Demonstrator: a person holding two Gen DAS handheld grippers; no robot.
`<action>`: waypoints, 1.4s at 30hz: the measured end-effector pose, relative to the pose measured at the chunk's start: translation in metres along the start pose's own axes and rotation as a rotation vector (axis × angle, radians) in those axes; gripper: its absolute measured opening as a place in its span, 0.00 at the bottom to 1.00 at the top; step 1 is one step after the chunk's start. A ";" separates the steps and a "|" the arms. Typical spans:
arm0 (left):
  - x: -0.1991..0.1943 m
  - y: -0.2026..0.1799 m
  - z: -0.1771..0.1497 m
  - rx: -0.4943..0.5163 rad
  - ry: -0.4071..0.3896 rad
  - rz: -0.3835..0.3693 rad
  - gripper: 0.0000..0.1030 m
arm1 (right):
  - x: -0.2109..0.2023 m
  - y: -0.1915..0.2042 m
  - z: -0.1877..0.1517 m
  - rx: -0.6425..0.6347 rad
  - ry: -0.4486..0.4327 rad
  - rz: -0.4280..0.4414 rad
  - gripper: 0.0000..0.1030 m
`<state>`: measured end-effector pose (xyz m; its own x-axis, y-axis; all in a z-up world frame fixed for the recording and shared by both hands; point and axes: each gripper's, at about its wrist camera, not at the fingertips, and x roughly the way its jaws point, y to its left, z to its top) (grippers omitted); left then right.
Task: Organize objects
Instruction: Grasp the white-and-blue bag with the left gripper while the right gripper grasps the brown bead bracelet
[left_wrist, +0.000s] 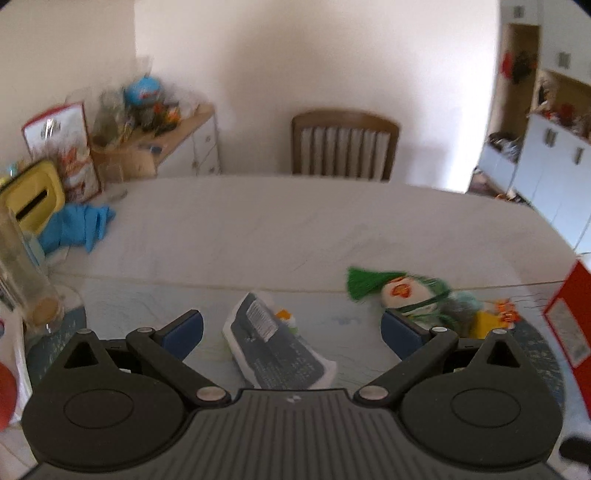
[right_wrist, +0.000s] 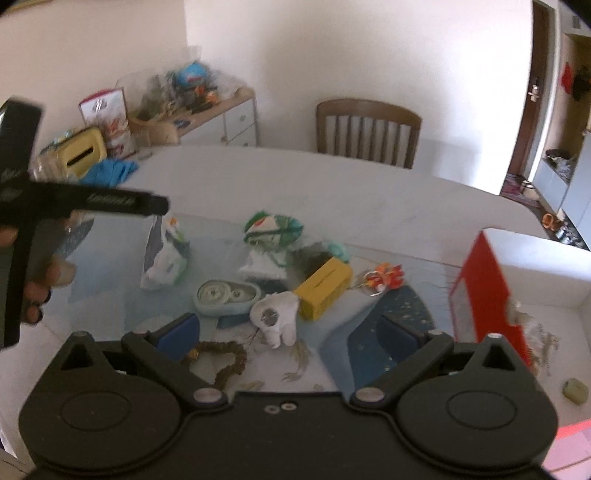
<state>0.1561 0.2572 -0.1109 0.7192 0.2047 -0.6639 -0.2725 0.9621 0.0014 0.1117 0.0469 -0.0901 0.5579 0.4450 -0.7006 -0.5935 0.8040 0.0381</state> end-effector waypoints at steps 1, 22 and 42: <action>0.008 0.001 0.002 -0.013 0.023 0.008 1.00 | 0.006 0.001 0.000 0.002 0.016 0.008 0.97; 0.083 0.017 -0.022 -0.009 0.238 0.071 0.99 | 0.087 0.020 -0.014 -0.046 0.241 0.143 0.55; 0.045 0.022 -0.035 -0.013 0.210 -0.022 0.35 | 0.080 0.029 -0.019 -0.118 0.215 0.139 0.06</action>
<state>0.1603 0.2815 -0.1672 0.5760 0.1404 -0.8053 -0.2680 0.9631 -0.0237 0.1281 0.0982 -0.1589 0.3375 0.4439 -0.8301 -0.7263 0.6838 0.0703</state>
